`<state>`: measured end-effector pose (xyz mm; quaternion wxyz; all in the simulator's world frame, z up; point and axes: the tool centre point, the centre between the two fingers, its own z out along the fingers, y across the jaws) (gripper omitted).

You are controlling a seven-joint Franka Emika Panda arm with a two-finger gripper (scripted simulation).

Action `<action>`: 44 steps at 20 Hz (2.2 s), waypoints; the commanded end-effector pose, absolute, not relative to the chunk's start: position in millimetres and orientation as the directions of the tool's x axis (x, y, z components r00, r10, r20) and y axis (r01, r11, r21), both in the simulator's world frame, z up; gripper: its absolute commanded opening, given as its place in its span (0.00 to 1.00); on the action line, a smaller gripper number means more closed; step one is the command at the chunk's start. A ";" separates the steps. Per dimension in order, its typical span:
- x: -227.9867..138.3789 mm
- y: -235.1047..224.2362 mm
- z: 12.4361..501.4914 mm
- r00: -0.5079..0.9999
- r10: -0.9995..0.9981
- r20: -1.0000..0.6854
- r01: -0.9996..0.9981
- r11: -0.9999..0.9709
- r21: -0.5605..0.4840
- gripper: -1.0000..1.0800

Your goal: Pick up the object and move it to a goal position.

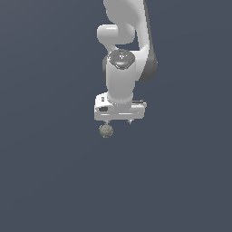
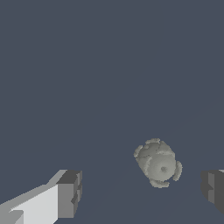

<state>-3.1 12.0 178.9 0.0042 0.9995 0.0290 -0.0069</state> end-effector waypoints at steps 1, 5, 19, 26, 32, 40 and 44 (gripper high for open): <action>-3.1 12.0 178.9 0.998 0.058 -0.014 0.058 -0.998 0.008 0.96; 2.4 8.8 187.0 0.998 0.068 0.004 0.068 -0.998 0.014 0.96; 10.0 0.6 196.6 0.994 0.104 0.031 0.104 -0.994 0.025 0.96; 3.9 -8.3 180.8 0.984 0.177 0.025 0.176 -0.984 0.025 0.96; -5.9 -20.5 158.8 0.960 0.278 0.016 0.278 -0.960 0.023 0.96; -25.0 -39.1 123.8 0.898 0.441 0.005 0.441 -0.898 0.014 0.96; -33.8 -46.2 109.9 0.863 0.504 0.002 0.504 -0.863 0.009 0.96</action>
